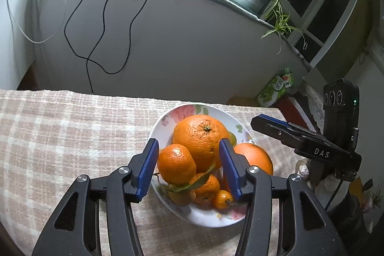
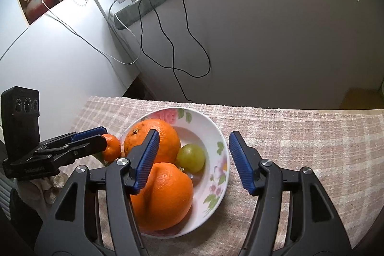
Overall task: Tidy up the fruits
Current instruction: 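Carry the leafy mandarin and green fruit onto the plate and open both tools, then grasp a dark plum with the left tool while the right tool grasps the other plum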
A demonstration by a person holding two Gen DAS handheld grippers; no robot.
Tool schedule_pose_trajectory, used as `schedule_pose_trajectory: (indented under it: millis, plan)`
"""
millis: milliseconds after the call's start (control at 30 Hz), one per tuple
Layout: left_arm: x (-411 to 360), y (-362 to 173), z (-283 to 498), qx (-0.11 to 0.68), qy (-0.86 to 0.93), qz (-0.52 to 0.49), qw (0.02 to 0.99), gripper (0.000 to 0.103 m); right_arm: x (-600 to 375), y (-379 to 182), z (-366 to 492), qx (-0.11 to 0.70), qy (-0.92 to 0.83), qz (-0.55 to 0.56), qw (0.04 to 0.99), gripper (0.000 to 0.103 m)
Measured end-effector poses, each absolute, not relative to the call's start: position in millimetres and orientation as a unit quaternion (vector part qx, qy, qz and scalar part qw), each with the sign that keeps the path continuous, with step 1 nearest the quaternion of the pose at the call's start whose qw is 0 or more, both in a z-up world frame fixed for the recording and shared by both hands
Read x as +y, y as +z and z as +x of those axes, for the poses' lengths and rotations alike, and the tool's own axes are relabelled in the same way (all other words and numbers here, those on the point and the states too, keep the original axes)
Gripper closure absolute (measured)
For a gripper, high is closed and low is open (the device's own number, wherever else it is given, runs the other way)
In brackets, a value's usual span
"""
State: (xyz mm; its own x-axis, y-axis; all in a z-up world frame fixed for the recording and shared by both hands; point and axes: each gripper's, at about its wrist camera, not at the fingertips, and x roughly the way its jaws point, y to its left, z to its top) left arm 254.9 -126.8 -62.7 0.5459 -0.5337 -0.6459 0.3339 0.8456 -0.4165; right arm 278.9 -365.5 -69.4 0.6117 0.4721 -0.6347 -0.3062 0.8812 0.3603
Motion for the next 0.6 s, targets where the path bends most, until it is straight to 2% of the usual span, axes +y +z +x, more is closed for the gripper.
schedule_pose_trajectory:
  millis: [600]
  plan:
    - [-101, -51, 248, 0.392, -0.239, -0.141, 0.877, 0.052, -370, -57, 264, 0.374, 0.221, 0.116, 0.893, 0.04]
